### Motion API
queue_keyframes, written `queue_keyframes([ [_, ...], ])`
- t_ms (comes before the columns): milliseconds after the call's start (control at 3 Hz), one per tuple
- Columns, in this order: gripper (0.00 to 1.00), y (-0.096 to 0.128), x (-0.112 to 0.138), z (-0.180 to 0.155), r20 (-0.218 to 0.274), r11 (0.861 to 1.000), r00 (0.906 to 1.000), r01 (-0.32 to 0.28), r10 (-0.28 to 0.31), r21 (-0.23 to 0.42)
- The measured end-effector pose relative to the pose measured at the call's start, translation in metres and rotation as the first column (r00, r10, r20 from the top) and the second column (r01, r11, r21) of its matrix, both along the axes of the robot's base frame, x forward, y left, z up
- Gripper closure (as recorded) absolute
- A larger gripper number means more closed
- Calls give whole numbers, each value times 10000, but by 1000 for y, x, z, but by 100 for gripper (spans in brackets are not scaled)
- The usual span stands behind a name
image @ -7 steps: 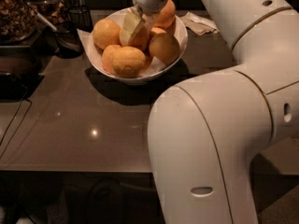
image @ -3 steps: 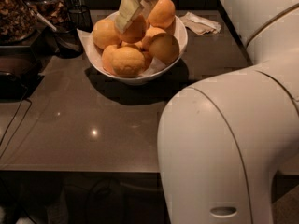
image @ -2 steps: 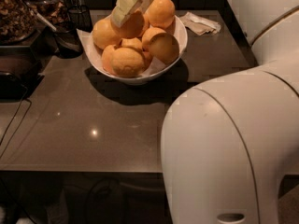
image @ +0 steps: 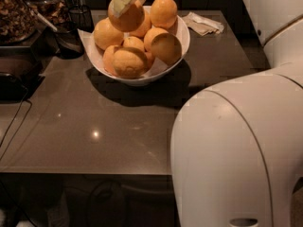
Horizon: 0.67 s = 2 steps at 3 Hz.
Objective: Pick orange from white bowl
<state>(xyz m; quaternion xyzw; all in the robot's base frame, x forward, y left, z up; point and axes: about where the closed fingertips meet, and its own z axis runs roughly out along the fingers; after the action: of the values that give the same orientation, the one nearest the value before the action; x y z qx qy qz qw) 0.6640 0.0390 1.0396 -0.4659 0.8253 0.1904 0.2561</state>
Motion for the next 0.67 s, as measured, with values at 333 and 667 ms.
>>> queue_keyframes([
  [333, 100, 3, -5, 13, 242, 9988, 9991, -369, 362, 309],
  [667, 100, 4, -7, 18, 396, 9978, 9978, -546, 531, 384],
])
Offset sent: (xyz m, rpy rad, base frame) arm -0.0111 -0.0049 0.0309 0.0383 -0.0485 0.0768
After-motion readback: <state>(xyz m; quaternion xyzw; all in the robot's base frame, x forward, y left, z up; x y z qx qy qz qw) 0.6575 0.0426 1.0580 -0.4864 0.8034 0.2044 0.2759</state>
